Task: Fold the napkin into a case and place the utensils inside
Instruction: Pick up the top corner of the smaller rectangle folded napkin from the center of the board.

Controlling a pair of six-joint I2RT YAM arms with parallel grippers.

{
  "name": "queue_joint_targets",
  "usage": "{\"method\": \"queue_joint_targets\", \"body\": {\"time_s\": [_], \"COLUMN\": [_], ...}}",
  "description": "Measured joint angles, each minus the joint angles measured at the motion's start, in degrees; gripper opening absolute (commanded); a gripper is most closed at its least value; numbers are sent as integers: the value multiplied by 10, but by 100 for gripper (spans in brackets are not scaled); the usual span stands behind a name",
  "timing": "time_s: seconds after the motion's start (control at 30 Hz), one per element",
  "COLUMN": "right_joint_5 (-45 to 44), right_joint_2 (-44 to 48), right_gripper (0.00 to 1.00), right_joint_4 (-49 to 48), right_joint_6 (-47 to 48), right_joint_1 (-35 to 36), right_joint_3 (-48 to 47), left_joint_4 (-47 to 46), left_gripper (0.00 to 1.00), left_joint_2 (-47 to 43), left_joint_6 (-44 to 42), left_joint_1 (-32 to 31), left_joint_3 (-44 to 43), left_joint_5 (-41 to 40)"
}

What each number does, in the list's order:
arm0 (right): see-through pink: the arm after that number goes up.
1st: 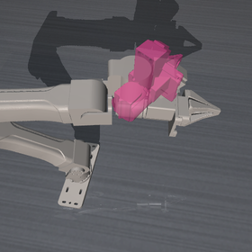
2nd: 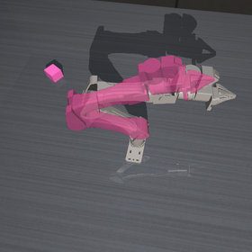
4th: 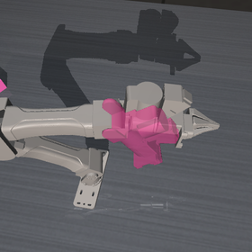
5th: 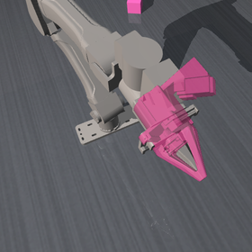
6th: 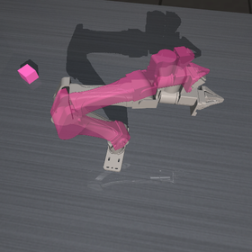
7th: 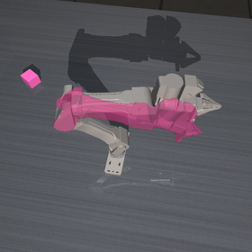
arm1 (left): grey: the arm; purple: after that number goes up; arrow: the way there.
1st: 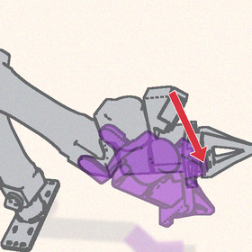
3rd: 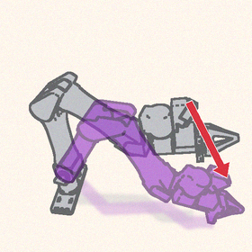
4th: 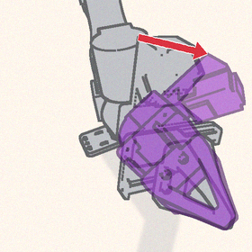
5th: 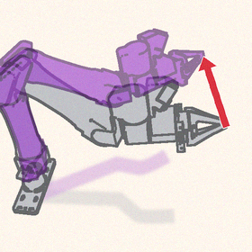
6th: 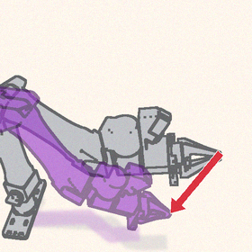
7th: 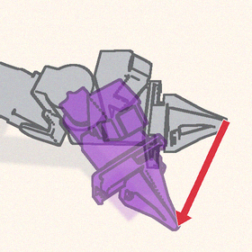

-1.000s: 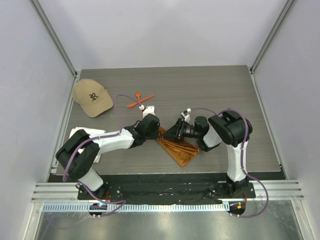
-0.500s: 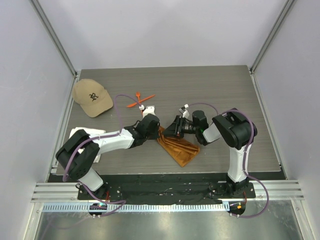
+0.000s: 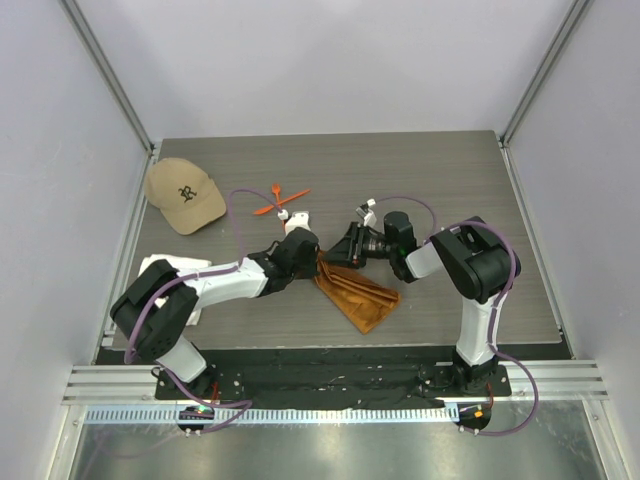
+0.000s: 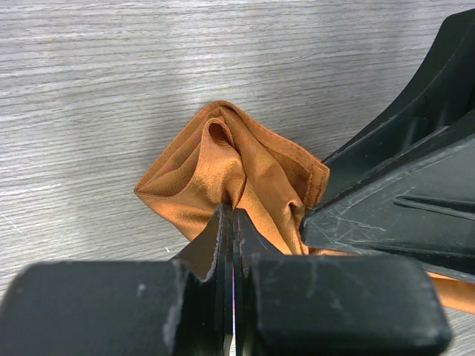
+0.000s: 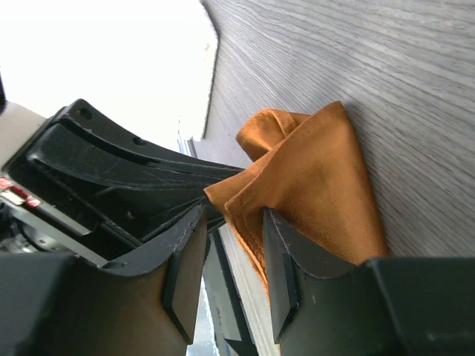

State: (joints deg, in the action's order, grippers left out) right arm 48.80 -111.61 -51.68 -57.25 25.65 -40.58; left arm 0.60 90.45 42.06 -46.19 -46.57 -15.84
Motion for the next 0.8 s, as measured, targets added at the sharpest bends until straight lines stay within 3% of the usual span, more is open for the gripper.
{"method": "queue_joint_targets", "body": {"time_s": [0.23,0.8], "right_joint_5": [3,7], "right_joint_2": [0,-38], "right_gripper": [39,4], "right_joint_4": [-23,-108], "right_joint_6": [-26,-94], "right_joint_1": [0,-3], "right_joint_3": [1,10], "left_joint_4": [0,0], "left_gripper": [0,0], "left_joint_2": [0,-11], "left_joint_6": [0,0], "left_joint_1": [0,0], "left_joint_3": [0,5], "left_joint_5": [0,0]}}
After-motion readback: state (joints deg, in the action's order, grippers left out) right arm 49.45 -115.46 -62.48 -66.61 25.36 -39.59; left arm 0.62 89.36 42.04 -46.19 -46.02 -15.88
